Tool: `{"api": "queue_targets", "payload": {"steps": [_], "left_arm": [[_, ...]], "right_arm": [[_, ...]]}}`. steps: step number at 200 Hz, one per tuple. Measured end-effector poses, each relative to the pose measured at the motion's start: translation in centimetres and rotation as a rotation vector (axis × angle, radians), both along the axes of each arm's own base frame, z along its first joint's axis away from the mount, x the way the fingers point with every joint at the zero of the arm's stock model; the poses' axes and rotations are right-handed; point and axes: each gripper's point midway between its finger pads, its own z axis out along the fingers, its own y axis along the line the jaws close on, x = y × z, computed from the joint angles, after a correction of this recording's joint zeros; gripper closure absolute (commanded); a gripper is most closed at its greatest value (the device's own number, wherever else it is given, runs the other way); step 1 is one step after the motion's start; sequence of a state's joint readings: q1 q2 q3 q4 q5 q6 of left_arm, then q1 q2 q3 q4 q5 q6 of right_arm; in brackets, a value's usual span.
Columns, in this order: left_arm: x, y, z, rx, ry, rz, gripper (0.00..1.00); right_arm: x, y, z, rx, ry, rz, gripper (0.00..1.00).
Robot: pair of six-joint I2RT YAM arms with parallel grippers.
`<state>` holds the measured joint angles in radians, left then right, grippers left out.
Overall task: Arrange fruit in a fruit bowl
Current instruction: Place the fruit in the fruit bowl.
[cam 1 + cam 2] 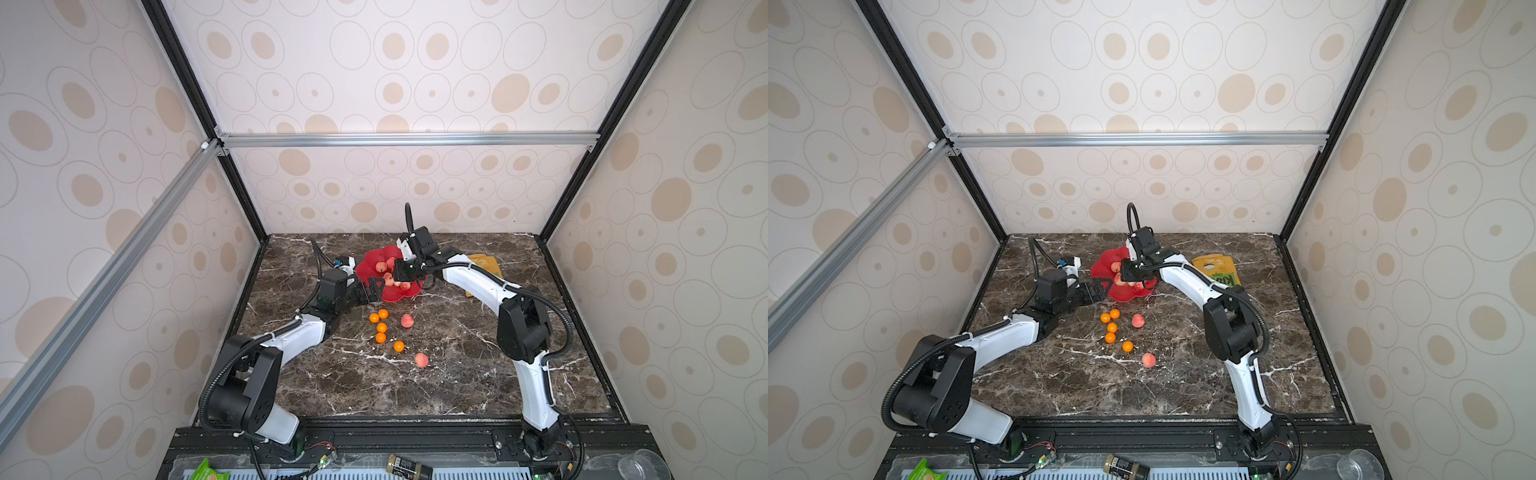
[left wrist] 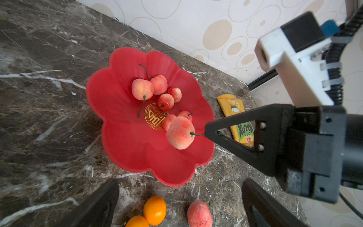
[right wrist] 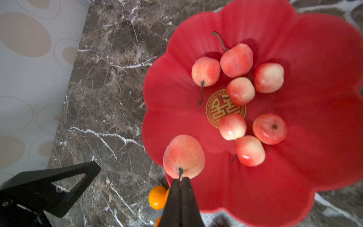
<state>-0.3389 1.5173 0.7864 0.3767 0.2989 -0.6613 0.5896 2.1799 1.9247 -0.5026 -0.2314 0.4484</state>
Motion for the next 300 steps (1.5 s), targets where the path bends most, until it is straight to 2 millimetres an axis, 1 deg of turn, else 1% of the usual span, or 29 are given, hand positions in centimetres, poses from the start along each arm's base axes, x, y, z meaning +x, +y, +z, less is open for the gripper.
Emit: {"api": "queue_targets", "payload": {"steps": [31, 77, 121, 158, 176, 213, 257, 300], "left_arm": [[0.9, 0.3, 0.0, -0.008, -0.002, 0.007, 0.02], [1.7, 0.9, -0.2, -0.010, 0.001, 0.020, 0.02], [2.0, 1.0, -0.3, -0.009, 0.003, 0.024, 0.02], [2.2, 0.9, -0.4, -0.008, 0.005, 0.024, 0.02], [2.3, 0.9, -0.5, -0.008, 0.005, 0.024, 0.02], [2.3, 1.0, -0.5, -0.006, 0.008, 0.026, 0.02], [3.0, 1.3, -0.4, 0.011, 0.017, 0.055, 0.02], [3.6, 1.8, -0.3, 0.030, 0.027, 0.088, 0.02]], "right_arm": [[1.8, 1.1, -0.1, 0.004, -0.031, 0.009, 1.00], [3.6, 1.7, -1.8, -0.030, -0.030, 0.007, 1.00], [4.0, 1.7, -2.9, -0.058, -0.016, 0.006, 1.00], [4.9, 1.5, -2.6, -0.068, -0.029, -0.010, 1.00], [5.3, 1.4, -2.8, -0.075, -0.030, -0.018, 1.00], [5.7, 1.2, -4.0, -0.094, -0.015, -0.027, 1.00], [5.8, 1.1, -5.2, -0.108, 0.005, -0.029, 1.00], [6.3, 0.9, -5.5, -0.107, 0.005, -0.036, 1.00]]}}
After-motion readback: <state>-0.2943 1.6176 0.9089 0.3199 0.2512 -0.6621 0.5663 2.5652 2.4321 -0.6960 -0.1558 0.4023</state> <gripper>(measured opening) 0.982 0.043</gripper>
